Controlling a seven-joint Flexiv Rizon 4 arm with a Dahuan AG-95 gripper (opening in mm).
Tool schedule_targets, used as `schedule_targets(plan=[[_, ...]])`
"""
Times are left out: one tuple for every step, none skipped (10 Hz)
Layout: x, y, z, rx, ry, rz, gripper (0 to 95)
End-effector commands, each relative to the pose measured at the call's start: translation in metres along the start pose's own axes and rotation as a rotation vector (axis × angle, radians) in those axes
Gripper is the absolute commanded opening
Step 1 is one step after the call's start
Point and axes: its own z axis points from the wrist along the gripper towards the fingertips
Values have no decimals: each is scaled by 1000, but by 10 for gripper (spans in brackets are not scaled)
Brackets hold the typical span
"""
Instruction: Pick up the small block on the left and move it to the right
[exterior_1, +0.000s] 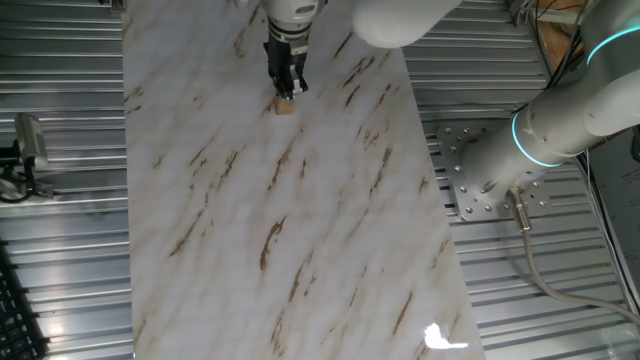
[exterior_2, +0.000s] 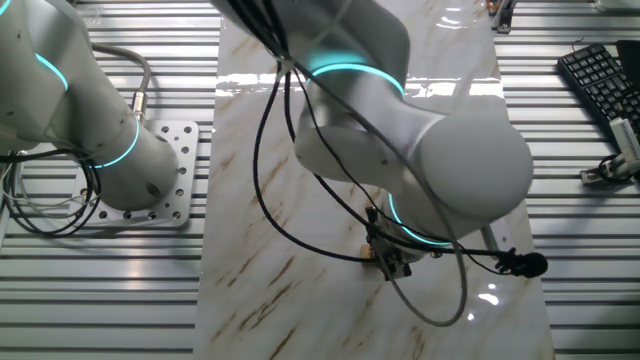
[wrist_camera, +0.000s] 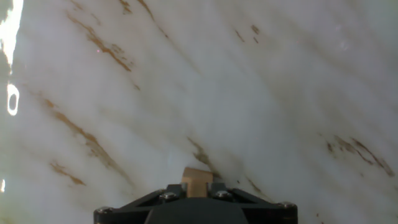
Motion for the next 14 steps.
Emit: schedule_targets(plan=[[-1, 0, 1, 0, 1, 10, 570], [-1, 0, 1, -2, -2, 13, 570], [-1, 0, 2, -2, -3, 17, 570], [-1, 0, 2, -1, -3, 20, 570], [-1, 0, 2, 2, -2, 33, 570], [-1, 0, 2, 2, -2, 38, 570], [-2, 0, 2, 3, -2, 46, 570], [-2, 0, 2, 5, -7, 44, 570], [-2, 0, 2, 8, -21, 42, 570], [-2, 0, 2, 16, -64, 32, 570], [-2, 0, 2, 14, -72, 30, 570], [-2, 0, 2, 14, -73, 31, 570], [-3, 1, 3, 14, -72, 32, 570], [-3, 1, 3, 14, -72, 32, 570]])
